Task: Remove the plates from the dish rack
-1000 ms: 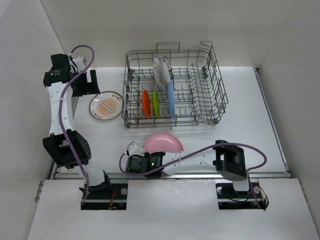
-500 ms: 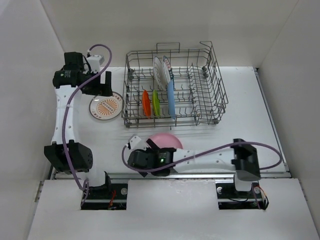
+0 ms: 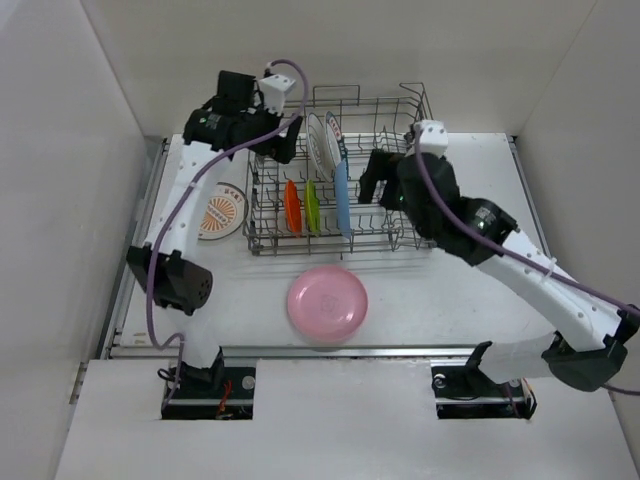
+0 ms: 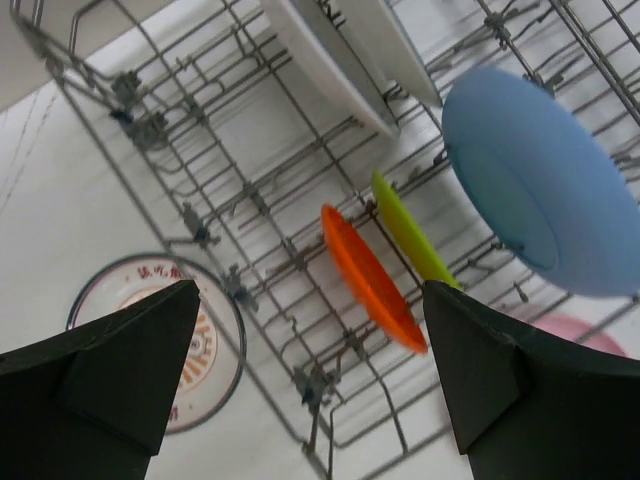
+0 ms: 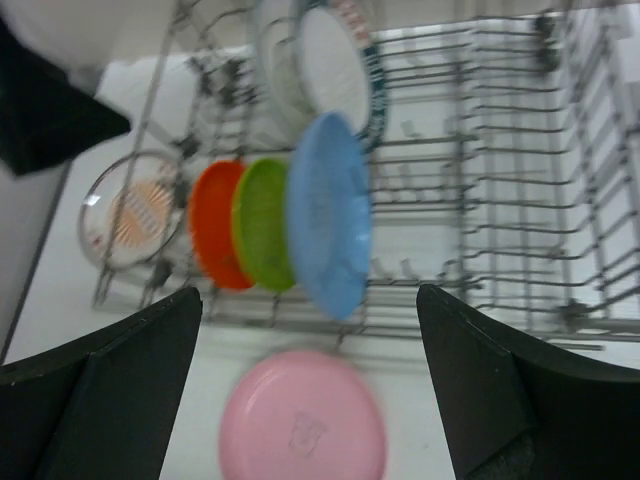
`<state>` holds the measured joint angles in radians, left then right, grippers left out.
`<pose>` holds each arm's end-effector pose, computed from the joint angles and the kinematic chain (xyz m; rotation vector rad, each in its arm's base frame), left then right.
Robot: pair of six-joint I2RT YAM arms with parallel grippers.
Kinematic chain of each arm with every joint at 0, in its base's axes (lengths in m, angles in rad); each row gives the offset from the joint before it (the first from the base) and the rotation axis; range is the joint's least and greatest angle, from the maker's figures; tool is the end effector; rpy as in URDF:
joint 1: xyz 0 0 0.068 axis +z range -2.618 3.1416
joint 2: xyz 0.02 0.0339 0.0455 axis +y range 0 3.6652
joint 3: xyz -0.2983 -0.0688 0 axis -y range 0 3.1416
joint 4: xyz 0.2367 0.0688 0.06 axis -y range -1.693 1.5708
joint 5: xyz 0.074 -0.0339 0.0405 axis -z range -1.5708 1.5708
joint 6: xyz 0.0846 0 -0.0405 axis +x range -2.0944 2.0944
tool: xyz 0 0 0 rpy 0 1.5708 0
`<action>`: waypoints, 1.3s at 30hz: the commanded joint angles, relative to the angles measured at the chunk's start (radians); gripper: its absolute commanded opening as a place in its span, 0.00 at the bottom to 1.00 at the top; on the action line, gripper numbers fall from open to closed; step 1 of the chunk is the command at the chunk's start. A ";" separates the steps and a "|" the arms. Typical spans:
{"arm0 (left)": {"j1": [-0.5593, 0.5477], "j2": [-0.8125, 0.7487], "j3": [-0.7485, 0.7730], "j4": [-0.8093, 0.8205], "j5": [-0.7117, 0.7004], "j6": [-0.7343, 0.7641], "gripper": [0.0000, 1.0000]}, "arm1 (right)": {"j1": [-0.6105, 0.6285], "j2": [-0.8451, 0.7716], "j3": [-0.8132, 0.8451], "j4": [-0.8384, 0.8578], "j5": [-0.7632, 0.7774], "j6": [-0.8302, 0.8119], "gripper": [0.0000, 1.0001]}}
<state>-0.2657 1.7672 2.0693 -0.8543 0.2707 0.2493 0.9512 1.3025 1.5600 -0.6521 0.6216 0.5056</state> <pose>0.3981 -0.1318 0.4522 0.6921 1.9983 -0.2968 0.2064 0.2045 0.4645 -0.0225 1.9065 0.3807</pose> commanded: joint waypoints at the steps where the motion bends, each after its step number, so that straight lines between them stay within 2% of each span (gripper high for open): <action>1: -0.073 0.121 0.141 0.060 -0.096 -0.031 0.94 | -0.206 0.038 0.072 -0.007 -0.017 0.010 0.94; 2: -0.087 0.155 0.219 0.069 -0.123 -0.044 0.94 | -0.262 0.082 0.090 -0.017 -0.040 -0.001 0.94; 4: -0.128 0.242 0.271 0.093 -0.232 -0.054 0.94 | -0.368 0.141 0.132 -0.029 -0.107 -0.001 0.94; 5: -0.141 0.261 0.282 0.148 -0.284 -0.054 0.94 | -0.458 0.202 0.174 -0.041 -0.121 -0.001 0.94; 8: -0.170 0.311 0.272 0.274 -0.445 -0.044 0.94 | -0.583 0.283 0.242 -0.041 -0.134 -0.001 0.94; 14: -0.170 0.383 0.272 0.385 -0.609 -0.044 0.89 | -0.683 0.454 0.314 -0.012 -0.152 -0.074 0.93; 20: -0.170 0.420 0.272 0.394 -0.600 -0.053 0.83 | -0.692 0.561 0.314 0.039 -0.115 -0.141 0.90; 25: -0.146 0.451 0.272 0.394 -0.406 -0.134 0.82 | -0.729 0.597 0.314 0.068 -0.177 -0.141 0.85; 31: -0.136 0.462 0.281 0.419 -0.317 -0.168 0.82 | -0.750 0.629 0.314 0.077 -0.197 -0.141 0.74; 34: -0.136 0.472 0.291 0.429 -0.298 -0.180 0.82 | -0.750 0.629 0.289 0.089 -0.226 -0.141 0.67; 39: -0.127 0.482 0.311 0.380 -0.298 -0.223 0.82 | -0.750 0.595 0.250 0.124 -0.247 -0.141 0.65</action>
<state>-0.3973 2.2639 2.3219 -0.4721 -0.0620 0.0685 0.2016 1.9045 1.8400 -0.5751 0.4141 0.3626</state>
